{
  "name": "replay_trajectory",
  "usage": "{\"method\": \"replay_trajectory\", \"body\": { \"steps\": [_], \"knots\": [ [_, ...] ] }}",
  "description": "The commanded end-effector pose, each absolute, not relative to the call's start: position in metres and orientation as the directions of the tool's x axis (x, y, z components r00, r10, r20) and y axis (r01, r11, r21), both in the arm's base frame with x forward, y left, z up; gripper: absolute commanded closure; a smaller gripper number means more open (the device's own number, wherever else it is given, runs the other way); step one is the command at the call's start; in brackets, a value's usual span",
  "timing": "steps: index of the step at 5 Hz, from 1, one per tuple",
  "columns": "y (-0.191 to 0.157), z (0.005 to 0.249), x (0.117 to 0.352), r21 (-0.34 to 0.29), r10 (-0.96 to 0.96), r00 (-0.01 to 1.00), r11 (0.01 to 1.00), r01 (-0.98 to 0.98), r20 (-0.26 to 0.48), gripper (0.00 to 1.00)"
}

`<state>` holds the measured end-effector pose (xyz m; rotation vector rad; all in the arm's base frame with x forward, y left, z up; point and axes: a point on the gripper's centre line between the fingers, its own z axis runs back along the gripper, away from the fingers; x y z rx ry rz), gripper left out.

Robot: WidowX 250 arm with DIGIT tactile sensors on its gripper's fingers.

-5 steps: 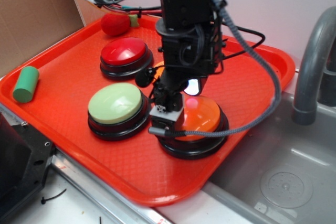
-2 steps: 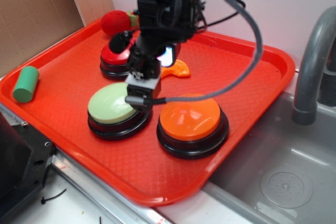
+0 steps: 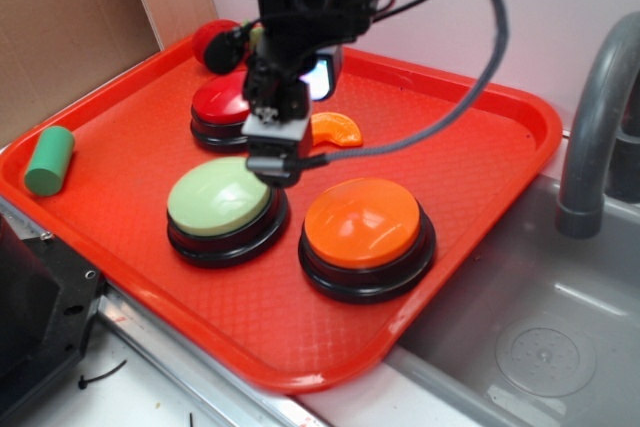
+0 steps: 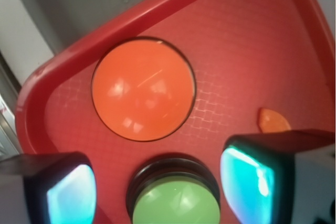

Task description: Push the orange button.

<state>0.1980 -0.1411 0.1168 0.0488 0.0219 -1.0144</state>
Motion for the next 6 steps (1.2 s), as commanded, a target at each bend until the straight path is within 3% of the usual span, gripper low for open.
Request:
{"method": "replay_trajectory", "body": {
  "steps": [1, 2, 4, 6],
  "knots": [
    [-0.152, 0.139, 0.188, 0.051, -0.815, 0.578, 0.58, 0.813, 0.045, 0.0],
    [-0.153, 0.143, 0.189, 0.031, -0.768, 0.64, 0.64, 0.768, 0.005, 0.0],
    [-0.142, 0.153, 0.187, 0.015, -0.688, 0.726, 0.726, 0.687, 0.014, 0.0],
    [-0.141, 0.162, 0.184, 0.034, -0.666, 0.745, 0.746, 0.666, 0.032, 0.0]
  ]
}}
